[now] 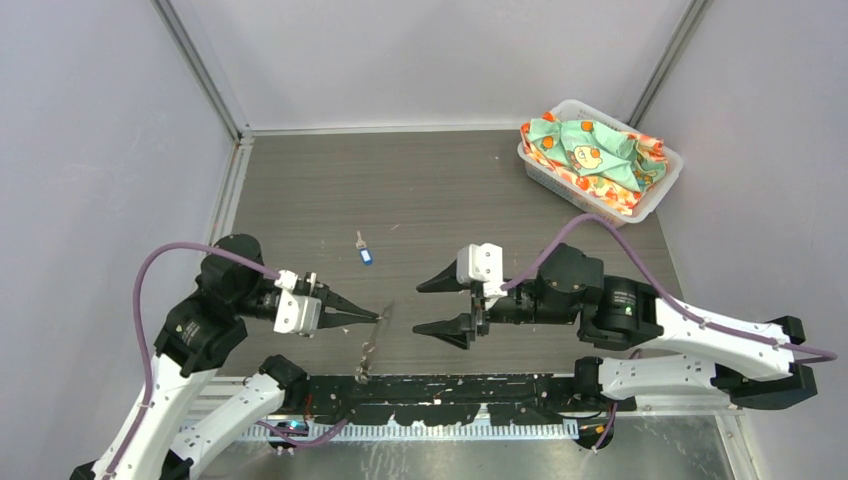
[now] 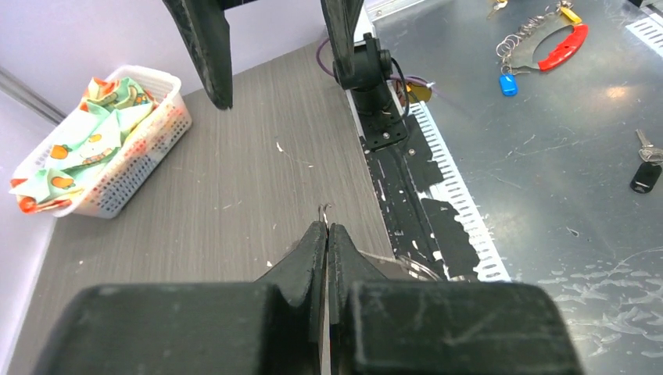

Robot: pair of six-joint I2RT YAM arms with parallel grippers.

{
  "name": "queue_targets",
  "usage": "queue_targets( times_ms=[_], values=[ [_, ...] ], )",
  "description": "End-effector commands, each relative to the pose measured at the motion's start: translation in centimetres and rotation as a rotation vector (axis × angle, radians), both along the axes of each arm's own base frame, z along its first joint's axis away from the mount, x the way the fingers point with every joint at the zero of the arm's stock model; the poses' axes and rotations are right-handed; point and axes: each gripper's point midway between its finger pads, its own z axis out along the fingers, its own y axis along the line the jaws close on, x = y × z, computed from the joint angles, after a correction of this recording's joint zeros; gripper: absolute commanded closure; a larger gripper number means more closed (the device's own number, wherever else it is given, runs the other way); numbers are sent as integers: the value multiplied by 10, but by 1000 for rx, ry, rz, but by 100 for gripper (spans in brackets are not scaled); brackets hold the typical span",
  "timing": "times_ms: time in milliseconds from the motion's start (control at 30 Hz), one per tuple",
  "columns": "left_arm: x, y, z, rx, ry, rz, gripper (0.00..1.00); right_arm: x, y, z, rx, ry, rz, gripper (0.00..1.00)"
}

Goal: Put the keys on the keyring

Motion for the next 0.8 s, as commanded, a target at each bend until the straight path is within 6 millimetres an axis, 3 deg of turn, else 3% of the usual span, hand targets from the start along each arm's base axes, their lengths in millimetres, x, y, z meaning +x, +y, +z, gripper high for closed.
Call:
queue_targets(
  times_ms=[0, 333, 667, 767],
  values=[
    [-2, -2, 4, -23, 6, -18, 100, -3, 13, 11, 71, 21, 26, 38],
    [-7, -6, 15, -41, 143, -30, 100, -6, 34, -3, 39, 52, 65, 51],
    [-10, -7, 19, -47, 157, -53, 100, -2, 46, -12, 1, 29, 65, 57],
    [-9, -8, 19, -44, 168, -57, 100, -3, 48, -13, -4, 22, 72, 63]
  ],
)
